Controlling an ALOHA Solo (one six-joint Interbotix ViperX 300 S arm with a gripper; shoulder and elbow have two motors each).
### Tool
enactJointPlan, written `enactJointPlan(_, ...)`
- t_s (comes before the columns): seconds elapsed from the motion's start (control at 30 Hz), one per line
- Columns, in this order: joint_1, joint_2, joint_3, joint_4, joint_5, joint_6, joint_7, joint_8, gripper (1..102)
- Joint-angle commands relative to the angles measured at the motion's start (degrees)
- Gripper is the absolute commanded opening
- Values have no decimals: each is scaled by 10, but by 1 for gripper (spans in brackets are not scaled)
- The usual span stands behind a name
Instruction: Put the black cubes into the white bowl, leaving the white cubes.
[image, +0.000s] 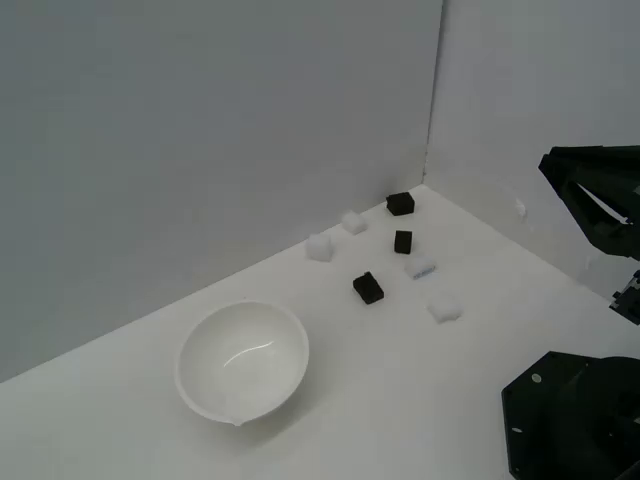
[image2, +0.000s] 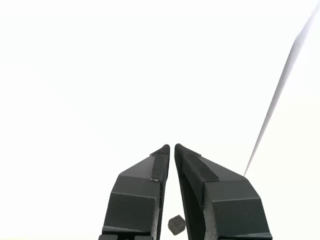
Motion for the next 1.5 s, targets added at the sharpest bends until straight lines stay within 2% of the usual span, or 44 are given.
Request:
enactJointPlan(0.0, 19, 9, 10, -5, -9, -10, 18, -6, 3)
enactJointPlan(0.37, 18, 9, 10, -6, -13, -10, 18, -6, 3)
enactJointPlan(0.6, 20, -11, -11, -42, -46, -8, 18, -6, 4)
enactJointPlan(0.9, 32, -127, -127, -93, -98, -7, 18, -7, 4)
enactJointPlan(1.27, 33, -321, -322, -193, -197, -7, 23, -11, 5)
enactJointPlan(1.47, 33, -410, -410, -219, -222, -7, 38, -11, 7)
